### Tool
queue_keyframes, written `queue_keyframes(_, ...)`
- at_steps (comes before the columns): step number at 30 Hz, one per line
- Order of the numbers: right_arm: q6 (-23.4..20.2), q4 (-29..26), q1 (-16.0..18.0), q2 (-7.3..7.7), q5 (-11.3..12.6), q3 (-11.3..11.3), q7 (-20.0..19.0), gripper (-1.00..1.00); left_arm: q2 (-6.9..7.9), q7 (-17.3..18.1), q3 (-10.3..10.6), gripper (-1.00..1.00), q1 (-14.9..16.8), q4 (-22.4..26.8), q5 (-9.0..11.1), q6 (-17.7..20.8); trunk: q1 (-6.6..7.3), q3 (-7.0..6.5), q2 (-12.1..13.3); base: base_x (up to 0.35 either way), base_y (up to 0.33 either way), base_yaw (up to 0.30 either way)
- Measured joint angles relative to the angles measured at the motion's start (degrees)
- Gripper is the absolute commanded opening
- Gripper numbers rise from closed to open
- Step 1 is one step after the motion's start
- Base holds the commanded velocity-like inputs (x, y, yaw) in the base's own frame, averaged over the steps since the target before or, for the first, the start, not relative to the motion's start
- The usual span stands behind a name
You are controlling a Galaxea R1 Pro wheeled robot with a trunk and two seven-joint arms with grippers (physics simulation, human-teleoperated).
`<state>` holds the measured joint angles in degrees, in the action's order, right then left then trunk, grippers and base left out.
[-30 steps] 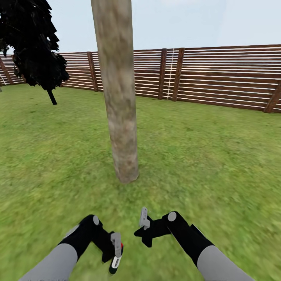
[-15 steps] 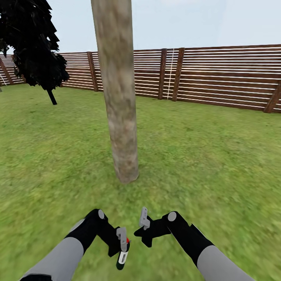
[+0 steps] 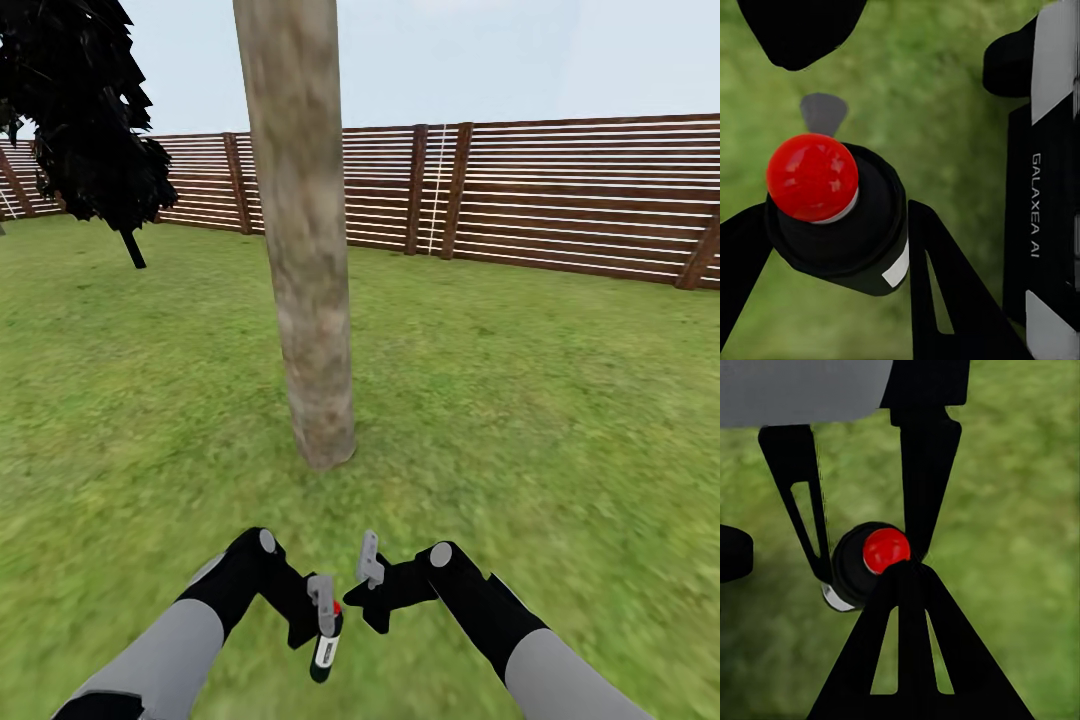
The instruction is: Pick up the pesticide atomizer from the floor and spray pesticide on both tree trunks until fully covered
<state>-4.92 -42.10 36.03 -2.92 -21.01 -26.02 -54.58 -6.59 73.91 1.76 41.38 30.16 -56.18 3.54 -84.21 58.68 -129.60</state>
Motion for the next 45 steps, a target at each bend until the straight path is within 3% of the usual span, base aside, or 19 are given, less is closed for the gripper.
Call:
queue_keyframes(9, 0.0, 0.0, 0.0, 0.02, 0.0, 0.0, 0.0, -1.00, 0.09, 1.9, -0.2, -1.00, 0.1, 0.1, 0.2, -0.3, 0.00, 0.00, 0.0, 0.000, 0.000, 0.000)
queue_keyframes(15, 0.0, 0.0, 0.0, 0.02, 0.0, 0.0, 0.0, -1.00, 0.11, 2.0, -0.2, -1.00, 0.1, 0.1, 2.4, -0.6, 0.00, 0.00, 0.0, 0.000, 0.000, 0.000)
queue_keyframes(23, 0.0, 0.0, 0.0, 0.02, 0.0, 0.0, 0.0, -1.00, 0.15, 2.0, -0.2, -1.00, 0.1, 0.1, 2.5, -0.6, 0.00, 0.00, 0.0, 0.000, 0.000, 0.000)
queue_keyframes(27, 0.0, 0.0, 0.0, 0.02, 0.0, -0.1, 0.0, -1.00, 0.91, 1.9, -0.1, -1.00, -0.1, 0.0, 2.2, -1.0, 0.00, 0.00, 0.0, 0.000, 0.000, 0.000)
queue_keyframes(29, 0.0, 0.0, 0.0, 0.02, 0.0, -0.2, 0.0, -1.00, 2.60, 1.9, 0.0, -1.00, -0.2, 0.0, 1.8, -1.0, 0.00, 0.00, 0.0, 0.000, 0.000, 0.000)
queue_keyframes(37, 0.0, 0.0, 0.0, 0.15, 0.0, -0.3, 0.0, -1.00, 13.43, 1.9, 0.2, -1.00, -0.7, -0.5, 1.8, -1.5, 0.00, 0.00, 0.0, 0.000, 0.000, 0.000)
queue_keyframes(38, 0.0, 0.1, 0.0, 0.27, 0.0, -0.2, 0.0, 1.00, 15.05, 1.9, 0.1, -1.00, -0.6, -0.7, 2.0, -2.5, 0.00, 0.00, 0.0, 0.000, 0.000, 0.000)
queue_keyframes(41, 0.1, 0.3, 0.0, 0.65, 0.0, -0.2, 0.1, 1.00, 18.10, 1.4, -1.3, -1.00, -0.8, -1.1, 2.7, -5.3, 0.00, 0.00, 0.0, 0.000, 0.000, 0.000)
queue_keyframes(44, 0.4, 0.8, -0.2, 1.15, 0.2, 0.0, 0.4, 1.00, 18.80, 0.3, -7.7, -1.00, -0.9, -2.2, 5.4, -5.6, 0.00, 0.00, 0.0, 0.000, 0.000, 0.000)
queue_keyframes(45, 0.5, 2.5, -0.2, 2.03, 0.3, 0.1, 0.6, 1.00, 18.86, -2.3, -10.9, -1.00, -0.9, -2.8, 6.3, -5.5, 0.00, 0.00, 0.0, 0.000, 0.000, 0.000)
